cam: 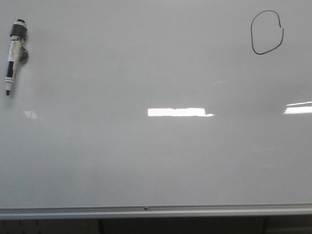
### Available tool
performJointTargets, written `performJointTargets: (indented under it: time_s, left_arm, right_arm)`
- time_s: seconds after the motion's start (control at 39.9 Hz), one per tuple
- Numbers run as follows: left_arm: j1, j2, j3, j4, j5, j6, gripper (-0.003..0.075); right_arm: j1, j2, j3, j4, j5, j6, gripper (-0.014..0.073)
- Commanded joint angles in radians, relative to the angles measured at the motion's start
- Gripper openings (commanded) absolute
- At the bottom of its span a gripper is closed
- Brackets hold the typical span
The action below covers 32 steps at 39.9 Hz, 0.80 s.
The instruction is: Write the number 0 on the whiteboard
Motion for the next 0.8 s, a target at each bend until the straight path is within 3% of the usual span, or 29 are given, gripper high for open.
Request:
performJointTargets:
  time_s: [0.0,0.08,0.25,0.35,0.43,0.78]
  left_arm:
    - [-0.004,-0.010,-0.034,0.013,-0.065,-0.018,0.0505]
    - [-0.004,-0.010,-0.034,0.013,-0.065,-0.018,0.0420]
    - [-0.004,-0.010,-0.034,0.013,-0.077,-0.018,0.0166]
    - [-0.004,-0.010,-0.034,0.013,-0.079,-0.018,0.0058]
    - [-0.004,-0.010,-0.034,0.013,-0.081,-0.010,-0.0020]
    - [-0.004,-0.010,-0.034,0.015,-0.119,-0.005,-0.0019]
  right_arm:
    - [-0.005,-0.028,0.001,-0.013,-0.096,0.003,0.0408]
    - [-0.005,-0.041,0.009,-0.014,-0.102,0.003,0.0346]
    - [-0.005,-0.042,0.009,-0.014,-0.102,0.002,0.0084]
    - [-0.005,-0.042,0.009,-0.014,-0.102,0.002,-0.0037]
    - [-0.005,-0.042,0.009,-0.016,-0.100,0.002,-0.0066]
    - [-0.005,-0.042,0.009,-0.018,-0.095,0.002,-0.0069]
